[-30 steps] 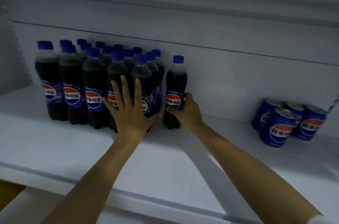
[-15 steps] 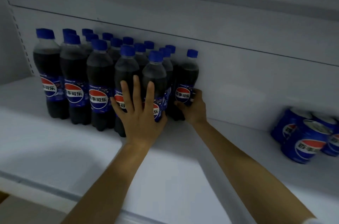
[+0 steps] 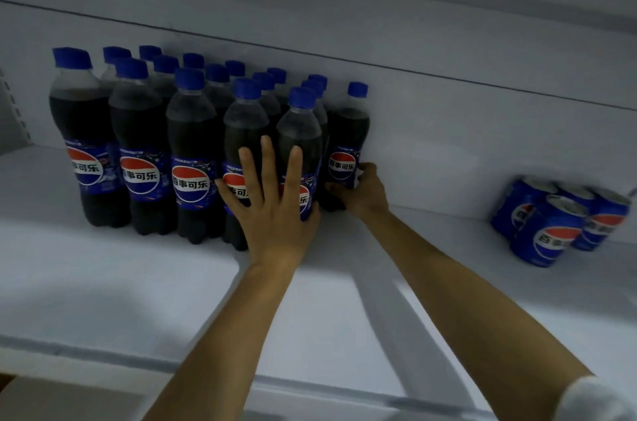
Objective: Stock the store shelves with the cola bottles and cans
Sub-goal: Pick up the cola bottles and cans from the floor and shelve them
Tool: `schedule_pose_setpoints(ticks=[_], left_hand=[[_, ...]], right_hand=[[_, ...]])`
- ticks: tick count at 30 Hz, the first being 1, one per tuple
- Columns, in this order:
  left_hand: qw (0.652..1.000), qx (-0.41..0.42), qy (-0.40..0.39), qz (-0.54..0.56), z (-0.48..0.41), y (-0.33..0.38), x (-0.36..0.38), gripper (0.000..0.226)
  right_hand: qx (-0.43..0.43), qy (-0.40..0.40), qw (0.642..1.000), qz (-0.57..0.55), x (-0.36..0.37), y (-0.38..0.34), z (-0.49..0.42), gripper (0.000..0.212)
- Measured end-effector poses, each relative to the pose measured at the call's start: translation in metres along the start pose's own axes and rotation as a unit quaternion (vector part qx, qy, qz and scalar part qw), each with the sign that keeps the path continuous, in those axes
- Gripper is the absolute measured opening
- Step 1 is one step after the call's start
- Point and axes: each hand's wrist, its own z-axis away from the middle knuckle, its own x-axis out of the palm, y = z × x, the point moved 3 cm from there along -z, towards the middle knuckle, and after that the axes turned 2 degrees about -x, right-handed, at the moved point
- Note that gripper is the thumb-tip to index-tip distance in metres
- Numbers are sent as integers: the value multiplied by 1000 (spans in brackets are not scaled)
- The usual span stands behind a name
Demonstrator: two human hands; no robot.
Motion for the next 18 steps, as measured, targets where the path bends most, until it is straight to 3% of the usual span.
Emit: schedule_pose_setpoints(ticks=[3, 6, 10, 14, 18], left_hand=[[998, -10, -20, 52, 2, 5, -7, 114], [986, -65, -63, 138, 5, 22, -16, 104], [959, -125, -106, 230, 5, 37, -32, 105], [902, -188, -134, 365, 20, 74, -62, 104], [840, -165, -197, 477, 67, 146, -105, 100]], right_hand=[[47, -9, 999, -21, -8, 4, 34, 86], [79, -16, 996, -27, -25, 11, 84, 73], [0, 42, 999, -21, -71, 4, 160, 55], [-61, 82, 995, 0, -108, -7, 222, 51], [-54, 129, 990, -6, -141, 4, 271, 47]])
